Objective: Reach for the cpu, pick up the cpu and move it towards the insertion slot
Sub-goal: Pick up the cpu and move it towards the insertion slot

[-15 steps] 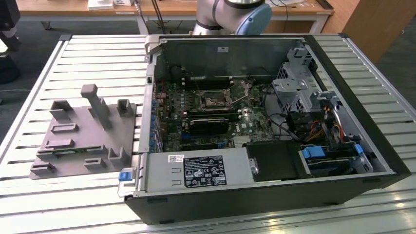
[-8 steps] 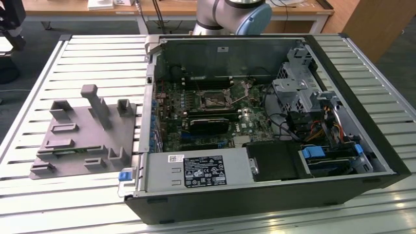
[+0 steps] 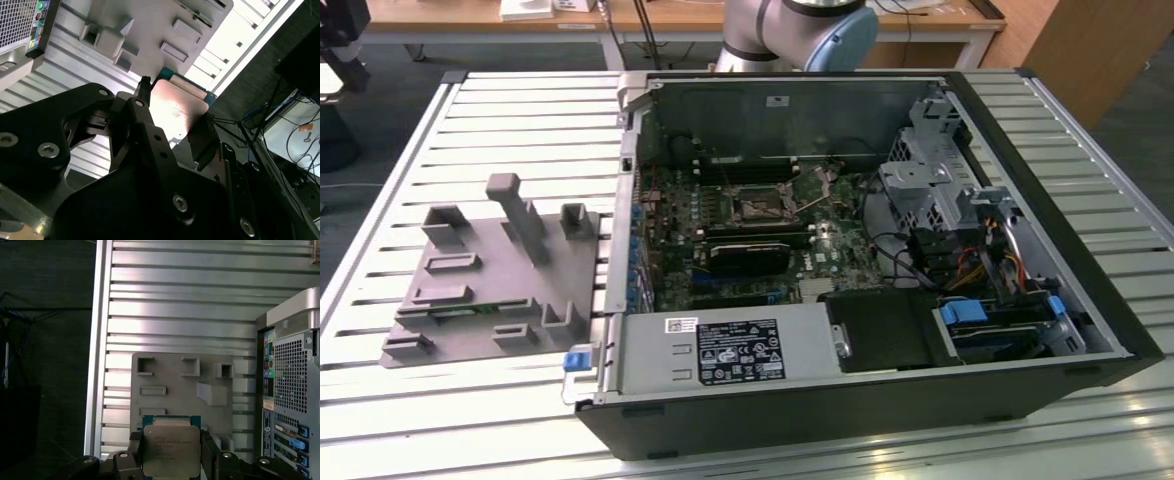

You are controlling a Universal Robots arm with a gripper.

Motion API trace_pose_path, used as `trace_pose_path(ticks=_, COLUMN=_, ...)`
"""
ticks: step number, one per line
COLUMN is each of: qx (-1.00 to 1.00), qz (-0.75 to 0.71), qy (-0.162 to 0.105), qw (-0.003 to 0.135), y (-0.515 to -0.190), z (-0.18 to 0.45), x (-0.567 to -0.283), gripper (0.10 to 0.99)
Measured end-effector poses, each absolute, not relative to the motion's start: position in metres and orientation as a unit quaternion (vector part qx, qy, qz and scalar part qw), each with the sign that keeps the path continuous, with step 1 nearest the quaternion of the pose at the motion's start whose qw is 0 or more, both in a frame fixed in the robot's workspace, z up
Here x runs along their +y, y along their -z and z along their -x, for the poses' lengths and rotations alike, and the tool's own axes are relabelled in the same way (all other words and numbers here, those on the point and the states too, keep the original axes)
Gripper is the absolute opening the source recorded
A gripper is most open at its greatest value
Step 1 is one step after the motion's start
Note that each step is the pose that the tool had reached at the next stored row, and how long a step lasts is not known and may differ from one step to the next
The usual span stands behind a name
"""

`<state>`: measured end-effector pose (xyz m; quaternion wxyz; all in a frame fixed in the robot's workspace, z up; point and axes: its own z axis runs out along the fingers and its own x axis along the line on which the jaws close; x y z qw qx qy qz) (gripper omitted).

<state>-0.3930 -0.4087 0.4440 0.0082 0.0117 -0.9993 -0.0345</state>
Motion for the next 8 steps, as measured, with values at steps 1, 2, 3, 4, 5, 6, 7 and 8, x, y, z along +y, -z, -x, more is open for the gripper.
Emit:
trace_pose_path(ticks=1, qx=-0.999, qz=-0.012, qy=0.034, qw=0.008, y=-0.4447, z=0.3918, x=-0.4087, gripper=0.545)
trace_pose_path(ticks=2, qx=-0.999, qz=-0.012, qy=0.034, qw=0.008, y=-0.4453, z=0.3905, x=-0.4087, gripper=0.545)
trace_pose_path(ticks=3, qx=-0.999, qz=-0.012, qy=0.034, qw=0.008, y=-0.4458, z=0.3892, x=-0.4087, gripper=0.545)
trace_pose_path(ticks=4, qx=-0.999, qz=-0.012, qy=0.034, qw=0.008, y=-0.4465, z=0.3879, x=-0.4087, gripper=0.545)
trace_pose_path(ticks=5, qx=-0.999, qz=-0.012, qy=0.035, qw=0.008, y=-0.4472, z=0.3869, x=-0.4087, gripper=0.545)
trace_pose_path(ticks=6, qx=-0.999, qz=-0.012, qy=0.035, qw=0.008, y=-0.4478, z=0.3860, x=-0.4087, gripper=0.545)
trace_pose_path(ticks=7, qx=-0.999, qz=-0.012, qy=0.035, qw=0.008, y=-0.4483, z=0.3850, x=-0.4087, gripper=0.545)
trace_pose_path(ticks=8, qx=-0.999, qz=-0.012, qy=0.035, qw=0.008, y=-0.4487, z=0.3840, x=-0.4087, gripper=0.545)
